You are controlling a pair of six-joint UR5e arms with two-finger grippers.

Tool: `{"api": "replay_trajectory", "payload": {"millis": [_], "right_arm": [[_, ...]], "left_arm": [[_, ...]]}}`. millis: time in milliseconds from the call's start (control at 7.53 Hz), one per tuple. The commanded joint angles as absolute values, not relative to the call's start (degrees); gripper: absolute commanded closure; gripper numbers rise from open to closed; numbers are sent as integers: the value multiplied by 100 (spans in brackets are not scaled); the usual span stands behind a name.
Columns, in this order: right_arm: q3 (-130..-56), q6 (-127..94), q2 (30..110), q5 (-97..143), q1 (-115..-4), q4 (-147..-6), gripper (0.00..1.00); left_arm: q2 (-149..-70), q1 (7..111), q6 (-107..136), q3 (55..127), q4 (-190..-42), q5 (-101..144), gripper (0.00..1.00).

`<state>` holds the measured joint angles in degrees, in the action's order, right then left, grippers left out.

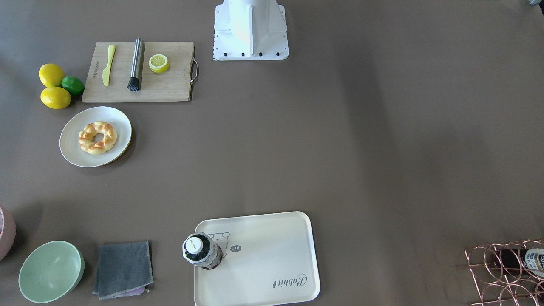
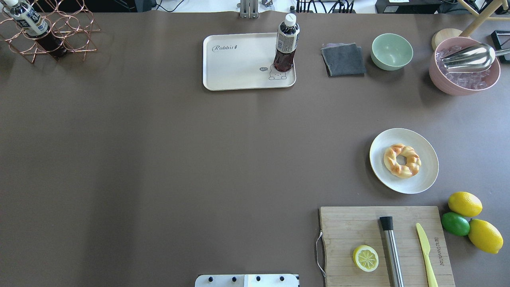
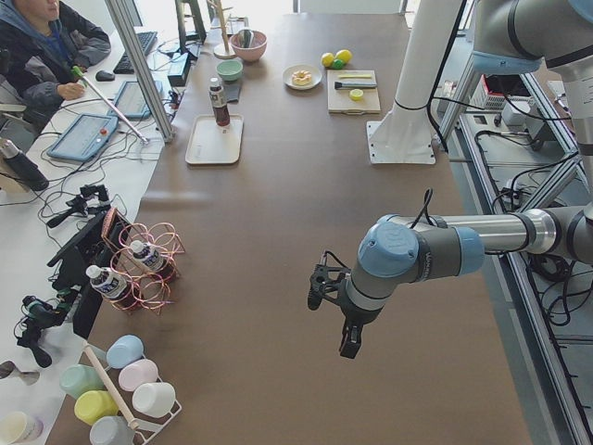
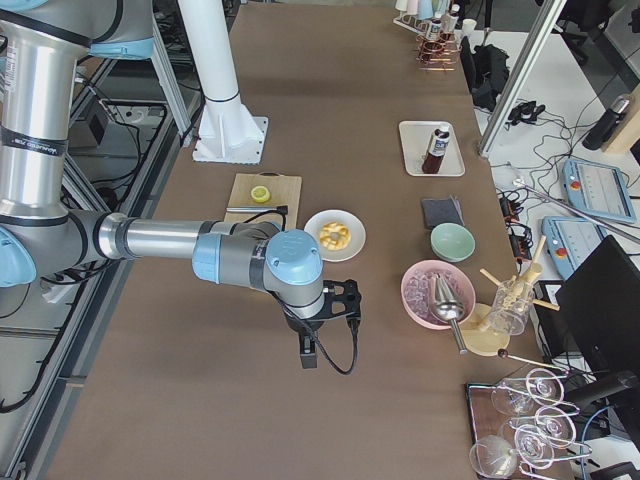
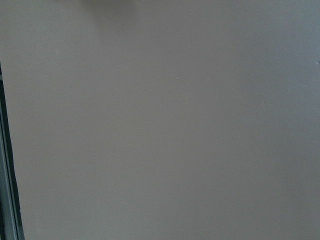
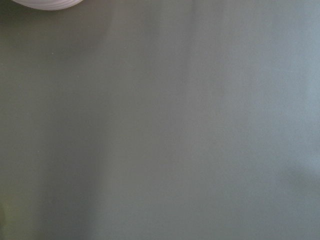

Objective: Place donut on tray

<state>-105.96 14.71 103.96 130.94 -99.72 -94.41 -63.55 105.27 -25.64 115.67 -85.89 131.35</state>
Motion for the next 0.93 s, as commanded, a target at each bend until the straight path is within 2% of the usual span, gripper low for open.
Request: {"api": "replay_trajectory", "payload": {"millis": [0,796], "right_arm": [[-10626,1459,10406,13087,-9976,-9439,0],[-10626,1468,10406,13122,-9976,-9439,0]], "left_arm": [[-6363,10477,-2366,11541,-8587,13113,2],[-6706,9309,-1670,11540,-8604,13122,2]]}}
